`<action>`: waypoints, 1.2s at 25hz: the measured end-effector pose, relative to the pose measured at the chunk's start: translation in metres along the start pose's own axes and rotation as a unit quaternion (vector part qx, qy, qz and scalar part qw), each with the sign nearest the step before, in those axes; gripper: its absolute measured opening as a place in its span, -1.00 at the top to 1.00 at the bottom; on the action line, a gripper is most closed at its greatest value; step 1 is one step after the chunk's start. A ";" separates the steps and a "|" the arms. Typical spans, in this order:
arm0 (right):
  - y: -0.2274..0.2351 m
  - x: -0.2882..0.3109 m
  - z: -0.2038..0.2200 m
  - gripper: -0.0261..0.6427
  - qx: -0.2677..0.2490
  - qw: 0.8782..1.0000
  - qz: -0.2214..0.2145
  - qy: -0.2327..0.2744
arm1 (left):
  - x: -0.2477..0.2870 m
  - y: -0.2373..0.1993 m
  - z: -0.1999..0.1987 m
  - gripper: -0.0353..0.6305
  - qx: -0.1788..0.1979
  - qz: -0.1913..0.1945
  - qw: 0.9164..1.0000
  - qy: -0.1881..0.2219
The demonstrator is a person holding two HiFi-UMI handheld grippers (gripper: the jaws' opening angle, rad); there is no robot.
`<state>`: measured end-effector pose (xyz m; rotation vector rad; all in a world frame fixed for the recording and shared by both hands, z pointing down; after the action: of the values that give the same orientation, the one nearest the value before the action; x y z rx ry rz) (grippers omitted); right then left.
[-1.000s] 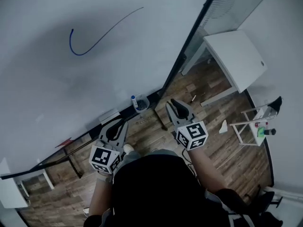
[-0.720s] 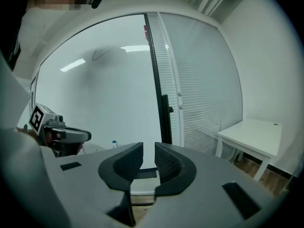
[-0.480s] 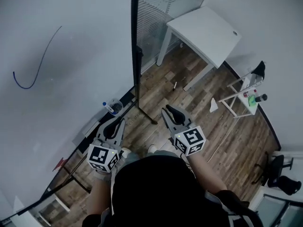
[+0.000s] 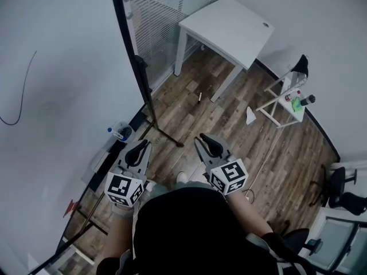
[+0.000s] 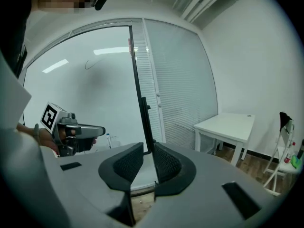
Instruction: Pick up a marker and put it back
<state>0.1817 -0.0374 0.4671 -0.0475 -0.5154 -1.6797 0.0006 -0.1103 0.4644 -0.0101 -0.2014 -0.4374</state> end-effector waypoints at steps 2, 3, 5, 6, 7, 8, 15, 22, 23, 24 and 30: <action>0.001 -0.005 0.003 0.63 0.001 1.000 0.004 -0.001 | 0.003 0.005 -0.001 0.75 0.007 0.007 1.000 -0.003; 0.002 -0.007 0.004 0.63 0.002 1.000 0.005 -0.001 | 0.004 0.007 -0.002 0.75 0.010 0.009 1.000 -0.005; 0.004 -0.010 0.005 0.63 0.004 1.000 0.008 -0.002 | 0.007 0.010 -0.003 0.75 0.012 0.013 1.000 -0.006; 0.004 -0.011 0.005 0.63 0.006 1.000 0.009 -0.002 | 0.007 0.011 -0.004 0.75 0.012 0.013 1.000 -0.006; 0.004 -0.012 0.006 0.64 0.006 1.000 0.009 -0.003 | 0.008 0.012 -0.004 0.75 0.013 0.014 1.000 -0.007; 0.004 -0.012 0.007 0.64 0.007 1.000 0.008 -0.003 | 0.009 0.013 -0.004 0.75 0.014 0.014 1.000 -0.009; 0.002 -0.008 0.011 0.67 0.006 1.000 0.000 -0.007 | 0.007 0.017 -0.004 0.75 0.018 0.009 1.000 -0.018; -0.004 -0.002 0.010 0.67 0.007 1.000 -0.011 -0.005 | -0.002 0.014 0.000 0.75 0.015 -0.002 1.000 -0.023; -0.005 -0.001 0.009 0.67 0.007 1.000 -0.013 -0.005 | -0.003 0.013 0.000 0.75 0.014 -0.004 1.000 -0.023; -0.007 0.000 0.009 0.67 0.006 1.000 -0.014 -0.006 | -0.005 0.013 0.001 0.74 0.013 -0.005 1.000 -0.023; -0.015 0.004 0.011 0.67 0.001 1.000 -0.022 -0.010 | -0.013 0.009 0.005 0.74 0.010 -0.014 1.000 -0.024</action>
<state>0.1638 -0.0362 0.4741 -0.0519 -0.5376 -1.7232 -0.0077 -0.0969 0.4667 0.0010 -0.2535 -0.4644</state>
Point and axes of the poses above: the fingertips, and each gripper's own axes: x forward along the fingers, y to its right, z out of its underside, the point moved 3 cm from there along -x, backward along the fingers, and after that the axes turned 11 degrees about x, right-handed, at the moved point
